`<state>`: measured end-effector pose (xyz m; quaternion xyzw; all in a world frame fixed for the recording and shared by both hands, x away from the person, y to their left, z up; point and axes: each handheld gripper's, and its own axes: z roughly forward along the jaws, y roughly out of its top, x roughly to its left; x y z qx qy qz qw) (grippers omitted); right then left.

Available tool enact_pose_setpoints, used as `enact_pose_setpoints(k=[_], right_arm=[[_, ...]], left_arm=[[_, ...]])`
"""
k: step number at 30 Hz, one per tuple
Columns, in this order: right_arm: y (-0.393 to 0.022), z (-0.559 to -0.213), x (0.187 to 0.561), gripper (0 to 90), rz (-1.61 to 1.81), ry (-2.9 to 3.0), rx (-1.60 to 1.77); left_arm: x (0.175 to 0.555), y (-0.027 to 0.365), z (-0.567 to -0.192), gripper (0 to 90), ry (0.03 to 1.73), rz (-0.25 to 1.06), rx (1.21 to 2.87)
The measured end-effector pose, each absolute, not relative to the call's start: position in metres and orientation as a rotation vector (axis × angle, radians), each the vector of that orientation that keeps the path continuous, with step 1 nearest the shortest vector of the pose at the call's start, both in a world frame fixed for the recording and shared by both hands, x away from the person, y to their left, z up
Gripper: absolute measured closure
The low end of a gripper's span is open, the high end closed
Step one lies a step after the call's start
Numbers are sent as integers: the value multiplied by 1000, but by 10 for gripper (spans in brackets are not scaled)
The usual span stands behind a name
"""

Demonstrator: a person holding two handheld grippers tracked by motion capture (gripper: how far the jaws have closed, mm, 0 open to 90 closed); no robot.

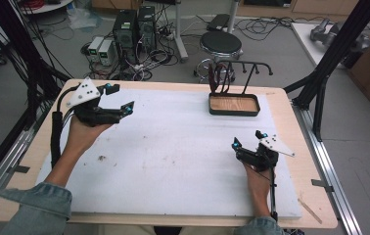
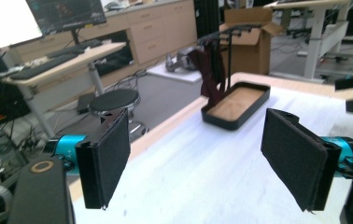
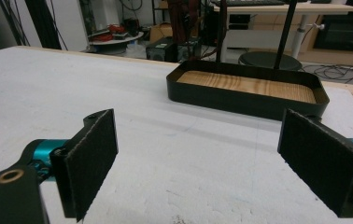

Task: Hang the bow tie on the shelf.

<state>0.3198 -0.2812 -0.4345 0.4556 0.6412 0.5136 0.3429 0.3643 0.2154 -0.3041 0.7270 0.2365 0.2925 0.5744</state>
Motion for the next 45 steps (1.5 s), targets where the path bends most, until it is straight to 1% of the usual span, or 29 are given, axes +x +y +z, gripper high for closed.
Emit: enact_pose_setpoints(k=[10, 17, 26, 32, 40, 45], right_arm=[[-281, -435, 319, 113, 1324, 1664, 1197], [-280, -435, 319, 113, 1324, 1662, 1198], [-280, -435, 319, 112, 1321, 1665, 1193], [-280, -435, 319, 113, 1322, 1663, 1195], [-280, -435, 319, 113, 1322, 1663, 1197], [-280, -435, 319, 113, 1323, 1663, 1195]], left_arm=[[334, 247, -335, 234, 628, 725, 1710], [321, 255, -348, 234, 670, 728, 1700], [304, 267, -383, 233, 741, 746, 1700], [299, 275, -399, 232, 796, 738, 1688], [301, 273, -419, 231, 844, 712, 1709], [302, 272, -421, 231, 845, 712, 1716]])
